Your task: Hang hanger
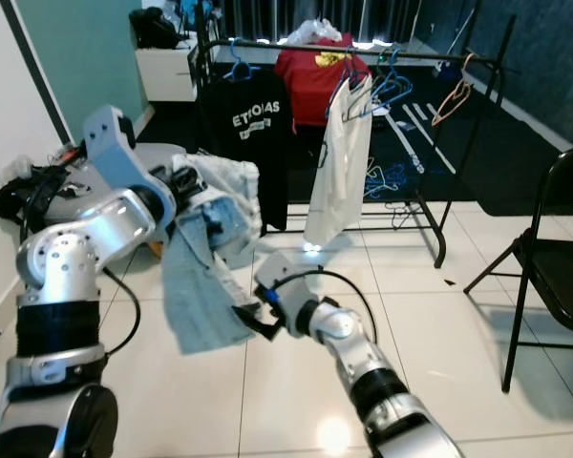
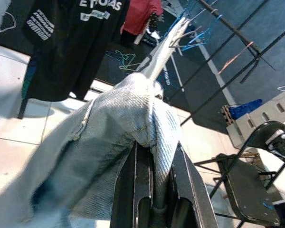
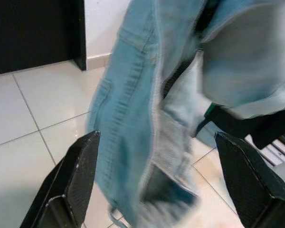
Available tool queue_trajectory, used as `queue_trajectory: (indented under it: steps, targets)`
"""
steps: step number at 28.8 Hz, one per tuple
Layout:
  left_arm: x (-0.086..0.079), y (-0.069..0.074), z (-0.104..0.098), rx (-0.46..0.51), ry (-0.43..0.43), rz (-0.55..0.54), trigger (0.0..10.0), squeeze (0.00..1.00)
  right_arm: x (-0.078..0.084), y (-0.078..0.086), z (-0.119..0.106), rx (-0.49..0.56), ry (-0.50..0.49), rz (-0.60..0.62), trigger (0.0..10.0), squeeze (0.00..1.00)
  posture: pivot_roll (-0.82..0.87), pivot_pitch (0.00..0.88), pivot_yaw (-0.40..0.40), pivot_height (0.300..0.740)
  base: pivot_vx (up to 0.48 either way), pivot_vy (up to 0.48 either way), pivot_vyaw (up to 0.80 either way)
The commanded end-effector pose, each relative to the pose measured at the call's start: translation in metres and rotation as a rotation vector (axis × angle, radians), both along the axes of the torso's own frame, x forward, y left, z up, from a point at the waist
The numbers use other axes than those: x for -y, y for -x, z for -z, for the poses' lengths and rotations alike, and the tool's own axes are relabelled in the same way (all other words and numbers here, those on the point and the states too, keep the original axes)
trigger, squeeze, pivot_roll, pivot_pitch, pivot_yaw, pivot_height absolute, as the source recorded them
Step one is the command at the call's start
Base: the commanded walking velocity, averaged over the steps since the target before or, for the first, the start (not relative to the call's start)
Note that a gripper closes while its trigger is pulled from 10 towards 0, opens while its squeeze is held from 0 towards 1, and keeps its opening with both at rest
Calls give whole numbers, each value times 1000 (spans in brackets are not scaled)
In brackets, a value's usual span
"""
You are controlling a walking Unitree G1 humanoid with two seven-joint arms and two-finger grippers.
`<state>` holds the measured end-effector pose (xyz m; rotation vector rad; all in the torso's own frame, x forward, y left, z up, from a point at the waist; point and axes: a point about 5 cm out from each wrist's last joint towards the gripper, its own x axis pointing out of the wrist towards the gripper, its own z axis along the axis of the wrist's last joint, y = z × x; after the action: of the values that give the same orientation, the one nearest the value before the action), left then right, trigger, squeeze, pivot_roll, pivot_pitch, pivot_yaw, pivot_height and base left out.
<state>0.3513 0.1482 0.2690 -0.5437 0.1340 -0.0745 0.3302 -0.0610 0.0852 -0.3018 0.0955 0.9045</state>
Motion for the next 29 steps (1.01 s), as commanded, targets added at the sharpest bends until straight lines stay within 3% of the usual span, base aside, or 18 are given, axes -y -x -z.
queue_trajectory:
  steps: [1, 2, 7, 12, 23, 29]
  targets:
    - [2, 2, -8, 24, -1, -2, 0, 0, 2, -1, 2, -12, 10, 12, 10000, 102, 82, 3, -44, 740, 0, 0, 0]
    - [5, 2, -14, 30, 4, 0, 0, 0, -1, 0, 4, -31, 15, -7, 10000, 0, 85, 4, -46, 740, 0, 0, 0]
    - [15, 3, -32, 65, 4, 19, 0, 0, -10, 5, 11, -85, 47, -86, 10000, 0, 91, 9, -49, 740, 0, 0, 0]
    - [25, 6, -48, 83, 61, 53, 0, 0, -7, -1, 15, -61, 143, -12, 10000, 0, 94, 12, -48, 740, 0, 0, 0]
    - [27, 8, -59, 96, 83, 68, 0, 0, -5, -7, 11, -33, 158, 33, 10000, 0, 100, 14, -51, 740, 0, 0, 0]
    - [30, 11, -67, 108, 123, 87, 0, 0, 0, -3, 21, -107, 170, 9, 10000, 0, 100, 12, -51, 740, 0, 0, 0]
